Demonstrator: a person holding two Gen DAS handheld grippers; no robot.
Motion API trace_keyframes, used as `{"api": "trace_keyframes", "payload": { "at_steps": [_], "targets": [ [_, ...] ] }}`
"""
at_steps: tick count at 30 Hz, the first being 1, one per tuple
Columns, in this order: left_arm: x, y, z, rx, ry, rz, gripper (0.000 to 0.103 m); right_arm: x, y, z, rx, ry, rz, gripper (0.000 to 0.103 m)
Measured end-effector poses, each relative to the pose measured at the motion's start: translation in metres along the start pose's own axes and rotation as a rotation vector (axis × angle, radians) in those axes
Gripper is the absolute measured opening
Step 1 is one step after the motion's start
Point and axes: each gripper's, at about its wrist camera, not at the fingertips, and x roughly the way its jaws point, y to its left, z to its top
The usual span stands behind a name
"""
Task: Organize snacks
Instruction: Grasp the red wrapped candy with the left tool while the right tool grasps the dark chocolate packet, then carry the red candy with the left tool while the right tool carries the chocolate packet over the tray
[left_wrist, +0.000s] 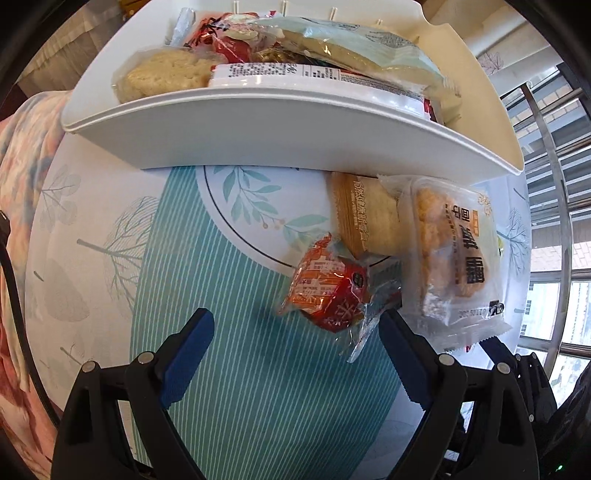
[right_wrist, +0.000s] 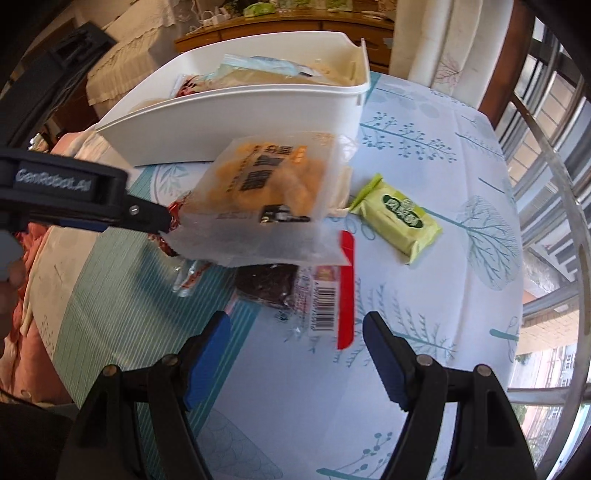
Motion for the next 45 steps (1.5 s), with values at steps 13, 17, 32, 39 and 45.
{"api": "trace_keyframes", "payload": {
  "at_steps": [13,17,32,39,45],
  "targets": [
    [0.028,-0.023,0.021,0.046,0.016,-0.004,0.072,0.025,0.007,0.014,-0.018,-0.027,0.031,0.075],
    [0.031,-0.035,0.023,0.06,0.012,-0.033,0.057,0.033,0.011,0.019,-0.035,-0.036,0.02,0.075],
    [0.03,-0.024,0.012,0.015,0.039,-0.076,0.052,0.026,0.02,0.011,-0.052,-0.044,-0.03,0.043],
    [0.006,0.015,-0.003,-0.016,0.023,-0.124,0.052,0.017,0.015,0.004,0.036,0.0,0.072,0.042],
    [-0.024,0.048,-0.011,-0.029,-0.017,-0.176,0.052,0.006,0.026,0.002,0.107,0.005,0.207,0.042]
  ]
}}
